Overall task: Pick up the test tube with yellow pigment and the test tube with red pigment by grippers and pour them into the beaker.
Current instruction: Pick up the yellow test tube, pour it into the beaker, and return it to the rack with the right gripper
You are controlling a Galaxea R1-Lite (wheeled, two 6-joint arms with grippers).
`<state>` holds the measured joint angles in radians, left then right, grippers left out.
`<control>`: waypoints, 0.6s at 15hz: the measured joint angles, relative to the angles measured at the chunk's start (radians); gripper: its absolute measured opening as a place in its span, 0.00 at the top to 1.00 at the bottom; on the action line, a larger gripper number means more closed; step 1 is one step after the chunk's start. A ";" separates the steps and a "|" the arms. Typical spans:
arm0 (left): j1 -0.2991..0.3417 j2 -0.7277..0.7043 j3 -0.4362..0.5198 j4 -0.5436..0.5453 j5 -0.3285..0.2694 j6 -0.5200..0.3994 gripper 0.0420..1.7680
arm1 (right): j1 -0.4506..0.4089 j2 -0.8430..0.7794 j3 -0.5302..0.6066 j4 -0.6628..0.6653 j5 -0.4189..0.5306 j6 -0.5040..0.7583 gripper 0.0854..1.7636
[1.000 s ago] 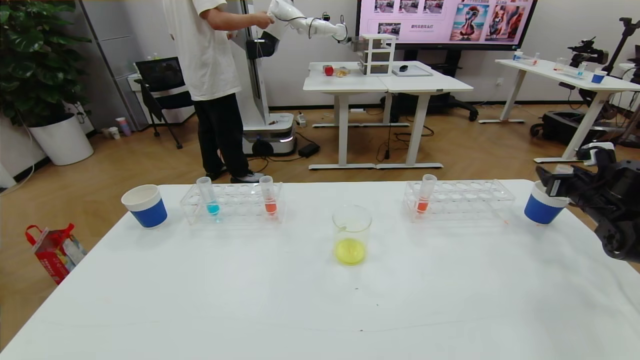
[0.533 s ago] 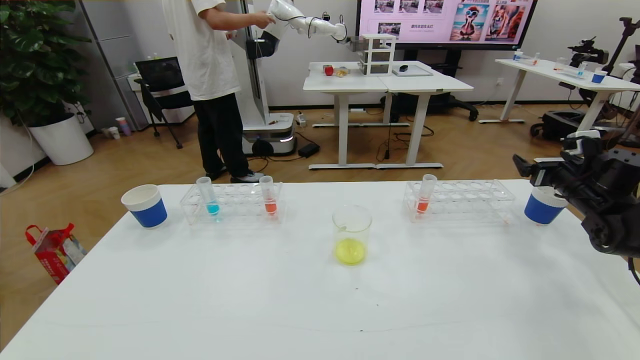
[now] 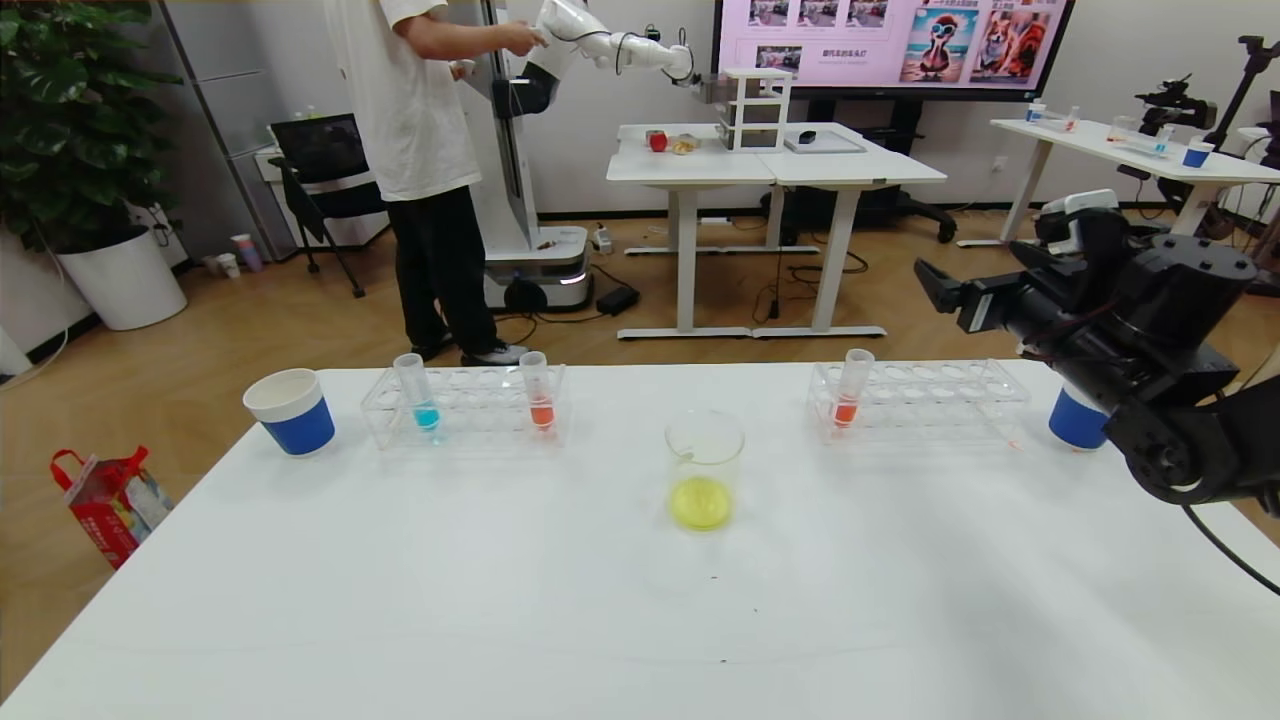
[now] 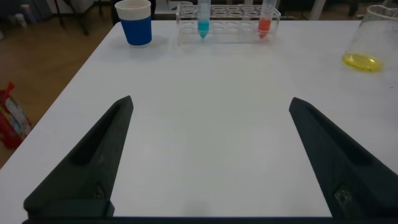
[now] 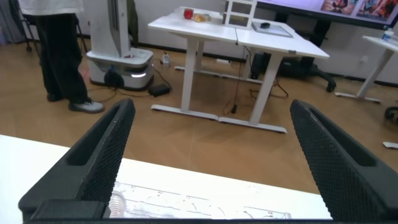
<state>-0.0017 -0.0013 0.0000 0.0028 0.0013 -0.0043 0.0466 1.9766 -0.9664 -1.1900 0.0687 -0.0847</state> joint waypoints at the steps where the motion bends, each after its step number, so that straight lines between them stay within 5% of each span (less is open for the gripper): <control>1: 0.000 0.000 0.000 0.000 0.000 0.000 0.01 | 0.013 -0.036 0.020 0.000 -0.001 0.000 0.02; 9: 0.000 0.000 0.000 0.000 0.000 0.000 0.01 | 0.055 -0.568 0.260 0.007 -0.017 -0.032 0.02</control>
<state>-0.0017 -0.0013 0.0000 0.0032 0.0017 -0.0038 0.1019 1.4085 -0.7066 -1.1826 0.0513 -0.1168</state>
